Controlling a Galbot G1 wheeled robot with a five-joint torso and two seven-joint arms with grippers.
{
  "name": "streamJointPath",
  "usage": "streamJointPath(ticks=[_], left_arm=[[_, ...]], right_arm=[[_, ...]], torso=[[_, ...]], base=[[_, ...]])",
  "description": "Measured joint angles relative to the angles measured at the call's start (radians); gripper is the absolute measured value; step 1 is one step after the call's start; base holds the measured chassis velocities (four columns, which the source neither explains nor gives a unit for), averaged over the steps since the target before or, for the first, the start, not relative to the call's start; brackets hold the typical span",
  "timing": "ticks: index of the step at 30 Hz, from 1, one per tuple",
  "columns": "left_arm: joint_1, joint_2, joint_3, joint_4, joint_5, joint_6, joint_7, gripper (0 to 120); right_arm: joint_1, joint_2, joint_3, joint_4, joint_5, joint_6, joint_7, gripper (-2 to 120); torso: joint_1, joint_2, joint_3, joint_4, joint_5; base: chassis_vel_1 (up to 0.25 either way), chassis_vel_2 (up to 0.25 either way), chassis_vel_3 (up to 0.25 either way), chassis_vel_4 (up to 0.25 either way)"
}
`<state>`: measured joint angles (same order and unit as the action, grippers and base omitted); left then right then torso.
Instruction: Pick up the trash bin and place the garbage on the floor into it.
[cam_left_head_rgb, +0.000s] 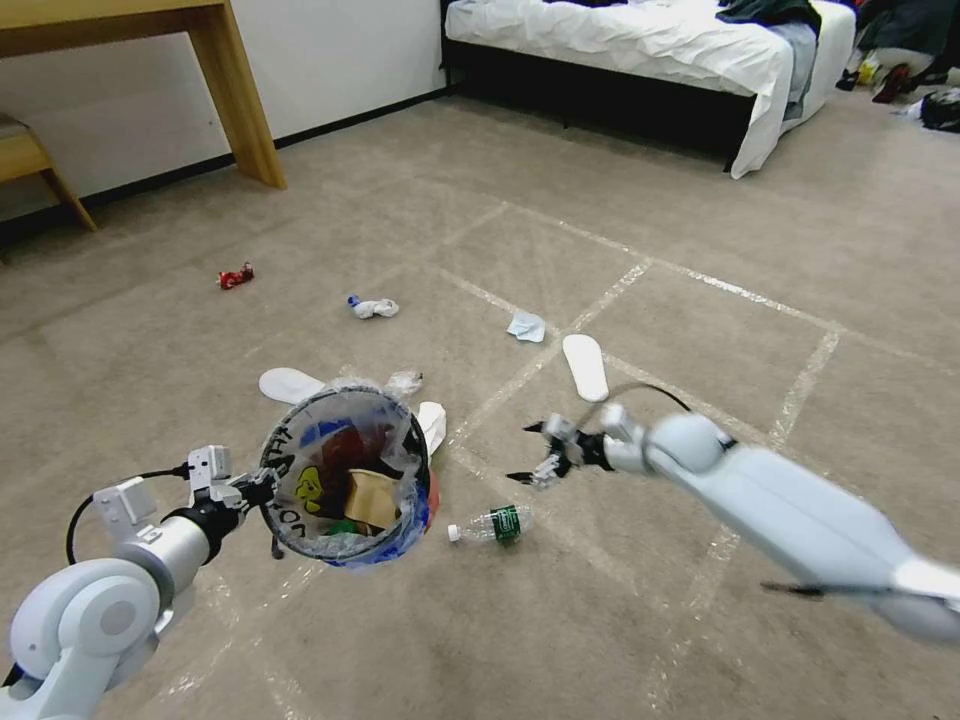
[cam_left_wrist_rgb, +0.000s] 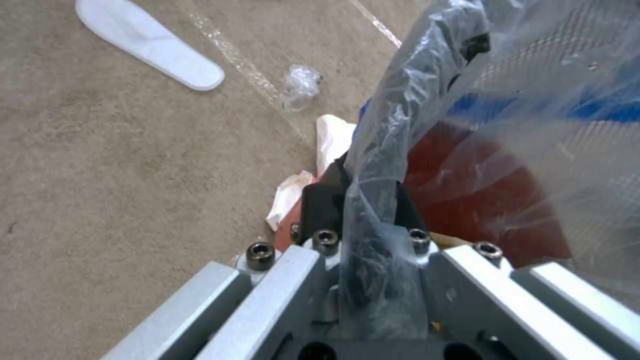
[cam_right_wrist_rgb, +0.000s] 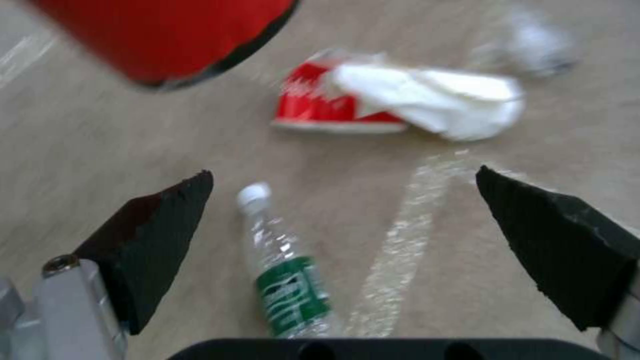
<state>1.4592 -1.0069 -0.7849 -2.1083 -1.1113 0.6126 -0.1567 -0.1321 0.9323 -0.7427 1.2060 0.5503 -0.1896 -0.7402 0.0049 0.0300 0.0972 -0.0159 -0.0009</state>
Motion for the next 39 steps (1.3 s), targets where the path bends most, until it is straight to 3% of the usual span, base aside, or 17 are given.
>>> streamJointPath(ticks=[1,2,4,6,14,25,39], left_arm=[[0.0,0.0,0.0,0.0,0.0,0.0,0.0,1],[-0.006,-0.003,-0.003,0.01,-0.001,0.0,0.001,1],[-0.01,-0.005,-0.005,0.016,-0.001,-0.001,0.001,1],[-0.018,-0.009,-0.011,0.027,-0.003,-0.001,0.003,1],[-0.032,-0.014,-0.038,0.042,-0.015,-0.004,0.008,1],[-0.03,0.005,-0.064,0.042,-0.035,-0.005,0.028,1],[-0.019,-0.007,-0.051,0.036,-0.022,-0.012,0.044,1]], right_arm=[[0.0,0.0,0.0,0.0,0.0,0.0,0.0,100],[0.07,0.046,-0.082,-0.068,-0.001,-0.015,-0.067,100],[0.104,0.077,-0.126,-0.107,-0.005,-0.025,-0.098,100],[0.175,0.162,-0.252,-0.174,-0.001,-0.039,-0.162,100],[0.231,0.31,-0.419,-0.266,-0.018,-0.039,-0.226,100],[0.181,0.309,-0.414,-0.384,-0.093,-0.009,-0.241,100],[0.093,0.373,-0.323,-0.531,-0.349,0.052,-0.215,100]], torso=[[0.0,0.0,0.0,0.0,0.0],[0.0,0.0,0.0,0.0001,0.0012],[0.0,0.0,0.0,-0.0002,0.0],[0.0,0.0,0.0,0.0,0.0014],[0.0,0.0,0.0,0.0003,0.0006],[0.0,0.0,0.0,-0.0003,0.0009],[0.0,0.0,0.0,0.0,0.0009]], base=[[0.0,0.0,0.0,0.0],[0.0,0.0,0.0,0.0],[0.0,0.0,0.0,0.0],[0.0,0.0,0.0,0.0],[0.0,0.0,0.0,0.0],[0.0,0.0,0.0,0.0],[0.0,0.0,0.0,0.0]])
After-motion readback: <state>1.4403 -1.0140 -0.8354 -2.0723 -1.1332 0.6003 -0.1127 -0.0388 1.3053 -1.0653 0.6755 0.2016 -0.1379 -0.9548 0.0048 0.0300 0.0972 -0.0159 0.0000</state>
